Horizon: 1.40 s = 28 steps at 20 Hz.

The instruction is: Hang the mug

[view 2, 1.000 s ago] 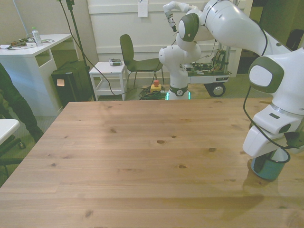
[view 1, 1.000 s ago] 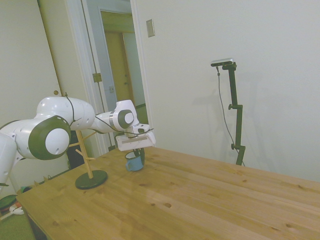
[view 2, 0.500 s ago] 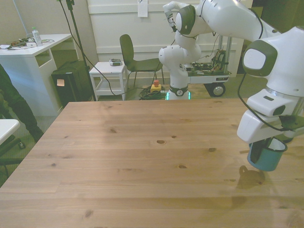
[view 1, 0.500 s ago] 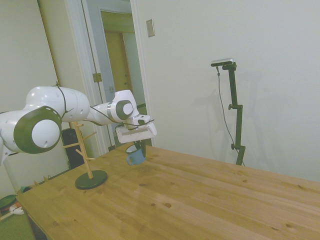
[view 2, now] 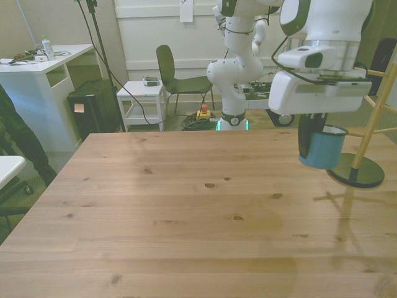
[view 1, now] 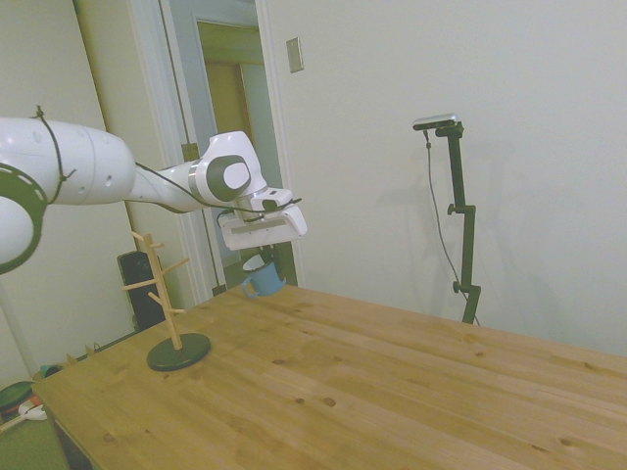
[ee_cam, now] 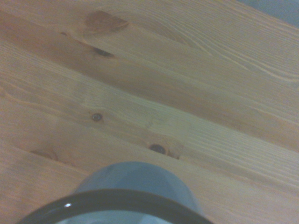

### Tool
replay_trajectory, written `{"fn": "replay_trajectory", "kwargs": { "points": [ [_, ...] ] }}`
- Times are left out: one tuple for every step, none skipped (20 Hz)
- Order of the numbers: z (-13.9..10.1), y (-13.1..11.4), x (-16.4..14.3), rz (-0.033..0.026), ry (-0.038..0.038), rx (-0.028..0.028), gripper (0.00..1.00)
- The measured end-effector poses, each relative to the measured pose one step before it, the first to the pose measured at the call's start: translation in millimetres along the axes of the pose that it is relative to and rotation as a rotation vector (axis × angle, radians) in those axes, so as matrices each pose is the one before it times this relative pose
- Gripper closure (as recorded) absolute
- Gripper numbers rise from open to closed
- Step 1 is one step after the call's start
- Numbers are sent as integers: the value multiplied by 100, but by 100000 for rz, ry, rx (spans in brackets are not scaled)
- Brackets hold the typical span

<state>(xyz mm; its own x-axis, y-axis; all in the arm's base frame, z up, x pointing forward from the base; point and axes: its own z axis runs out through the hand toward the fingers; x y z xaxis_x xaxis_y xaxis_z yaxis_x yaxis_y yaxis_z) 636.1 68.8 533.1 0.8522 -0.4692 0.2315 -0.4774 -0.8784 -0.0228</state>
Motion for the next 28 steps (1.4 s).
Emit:
{"fn": "replay_trajectory", "kwargs": {
  "points": [
    [-564, 579, -663, 647, 178, 655, 100],
    [-677, 476, -764, 670, -137, 890, 100],
    [-697, 325, -821, 648, -320, 1194, 100],
    [-768, 204, -890, 537, -164, 1074, 100],
    [-771, 173, -820, 734, 168, 767, 100],
    [-727, 128, -792, 521, 351, 510, 100],
    [-651, 85, -732, 370, 369, 471, 100],
    [-582, 58, -620, 299, 344, 474, 100],
    [-594, 32, -535, 361, 337, 551, 100],
    [-595, 1, -461, 277, 223, 513, 100],
    [-636, -46, -369, 136, 133, 637, 100],
    [-705, -76, -305, 124, 223, 984, 100],
    [-706, -76, -315, 34, 69, 976, 100],
    [-672, -5, -289, -24, 100, 599, 100],
    [-654, -10, -283, -41, 228, 503, 100],
    [-641, -48, -308, -10, 209, 443, 100],
    [-570, -52, -303, -91, 102, 182, 100],
    [-474, -102, -293, -271, 279, 274, 100],
    [-441, -106, -310, -298, 197, 184, 100],
    [-393, -96, -263, -239, 167, 174, 100],
    [-362, -92, -225, -224, 218, 246, 100],
    [-351, -76, -158, -121, 181, 343, 100],
    [-354, -39, -117, -41, 66, 316, 100],
    [-323, -29, -87, -24, 97, 242, 100],
    [-284, -23, -55, 52, -9, 280, 100],
    [-286, -39, -47, 69, 0, 412, 100],
    [-250, -86, -13, 19, 59, 422, 100],
    [-225, -104, -33, 33, -112, 356, 100]
  ]
}}
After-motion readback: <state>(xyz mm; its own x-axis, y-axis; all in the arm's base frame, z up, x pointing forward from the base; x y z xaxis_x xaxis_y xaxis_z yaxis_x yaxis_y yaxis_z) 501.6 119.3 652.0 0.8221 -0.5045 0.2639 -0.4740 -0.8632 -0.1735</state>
